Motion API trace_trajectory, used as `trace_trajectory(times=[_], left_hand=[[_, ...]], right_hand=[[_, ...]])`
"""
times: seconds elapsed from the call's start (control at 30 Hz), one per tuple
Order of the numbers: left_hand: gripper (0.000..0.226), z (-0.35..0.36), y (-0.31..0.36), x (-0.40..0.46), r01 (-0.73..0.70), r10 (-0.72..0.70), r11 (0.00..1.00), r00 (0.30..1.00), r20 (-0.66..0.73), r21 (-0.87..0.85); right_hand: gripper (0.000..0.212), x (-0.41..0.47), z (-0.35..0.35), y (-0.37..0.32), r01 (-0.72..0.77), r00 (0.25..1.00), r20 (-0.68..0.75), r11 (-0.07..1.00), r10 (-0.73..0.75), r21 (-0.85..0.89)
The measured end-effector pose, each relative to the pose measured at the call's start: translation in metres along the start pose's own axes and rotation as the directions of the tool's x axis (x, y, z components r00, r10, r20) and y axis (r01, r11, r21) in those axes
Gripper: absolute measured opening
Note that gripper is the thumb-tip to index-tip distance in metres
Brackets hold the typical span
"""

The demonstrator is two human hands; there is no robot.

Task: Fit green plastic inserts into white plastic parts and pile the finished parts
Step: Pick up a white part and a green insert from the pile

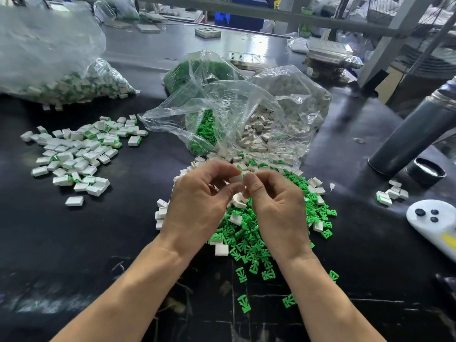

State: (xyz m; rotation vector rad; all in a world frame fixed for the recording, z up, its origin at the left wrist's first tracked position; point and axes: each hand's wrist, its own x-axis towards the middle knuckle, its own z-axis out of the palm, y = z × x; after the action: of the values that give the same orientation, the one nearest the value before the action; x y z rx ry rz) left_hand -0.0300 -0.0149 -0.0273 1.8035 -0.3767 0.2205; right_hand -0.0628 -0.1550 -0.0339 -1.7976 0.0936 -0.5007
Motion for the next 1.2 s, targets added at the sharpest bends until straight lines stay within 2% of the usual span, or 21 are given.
trace_trajectory(times=[0.1,0.23,0.37,0.6,0.7,0.77,0.83,0.9,1.07,1.2], left_hand=[[0.015,-0.008,-0.001,0.003,-0.052,0.059,0.974,0.998,-0.028,0.219],[0.017,-0.022,-0.009,0.010,0.034,-0.002,0.923,0.996,-0.084,0.383],[0.019,-0.045,-0.020,0.020,0.089,0.010,0.846,0.983,-0.182,0.525],[0.019,-0.074,-0.039,0.035,0.304,-0.097,0.657,0.941,-0.323,0.689],[0.025,-0.076,-0.043,0.036,0.339,-0.132,0.622,0.934,-0.332,0.705],[0.031,-0.072,-0.042,0.034,0.317,-0.105,0.597,0.942,-0.320,0.737],[0.031,-0.065,-0.040,0.032,0.261,-0.066,0.607,0.958,-0.280,0.750],[0.025,-0.058,-0.038,0.030,0.231,-0.084,0.666,0.968,-0.237,0.709],[0.023,-0.035,-0.033,0.024,0.261,-0.206,0.854,0.964,-0.170,0.451],[0.024,-0.016,-0.027,0.018,0.280,-0.250,0.922,0.958,-0.142,0.267]], right_hand=[[0.018,0.000,0.000,0.001,-0.031,0.999,-0.021,0.998,0.030,-0.051],[0.020,0.001,-0.002,0.002,-0.069,0.997,-0.046,0.972,0.060,-0.224],[0.026,0.000,-0.004,0.001,-0.069,0.998,-0.023,0.942,0.065,-0.327],[0.027,0.000,-0.005,-0.001,-0.062,0.998,-0.027,0.898,0.056,-0.435],[0.027,0.000,-0.005,-0.001,-0.061,0.998,-0.027,0.894,0.055,-0.444],[0.027,0.000,-0.005,-0.002,-0.061,0.998,-0.028,0.893,0.054,-0.446],[0.027,0.000,-0.006,-0.003,-0.059,0.998,-0.034,0.884,0.048,-0.463],[0.024,0.002,-0.009,-0.002,-0.058,0.998,-0.044,0.868,0.042,-0.494],[0.014,0.008,-0.019,-0.002,-0.059,0.998,-0.048,0.799,0.038,-0.598],[0.012,0.011,-0.026,-0.001,-0.058,0.995,0.028,0.779,0.096,-0.624]])
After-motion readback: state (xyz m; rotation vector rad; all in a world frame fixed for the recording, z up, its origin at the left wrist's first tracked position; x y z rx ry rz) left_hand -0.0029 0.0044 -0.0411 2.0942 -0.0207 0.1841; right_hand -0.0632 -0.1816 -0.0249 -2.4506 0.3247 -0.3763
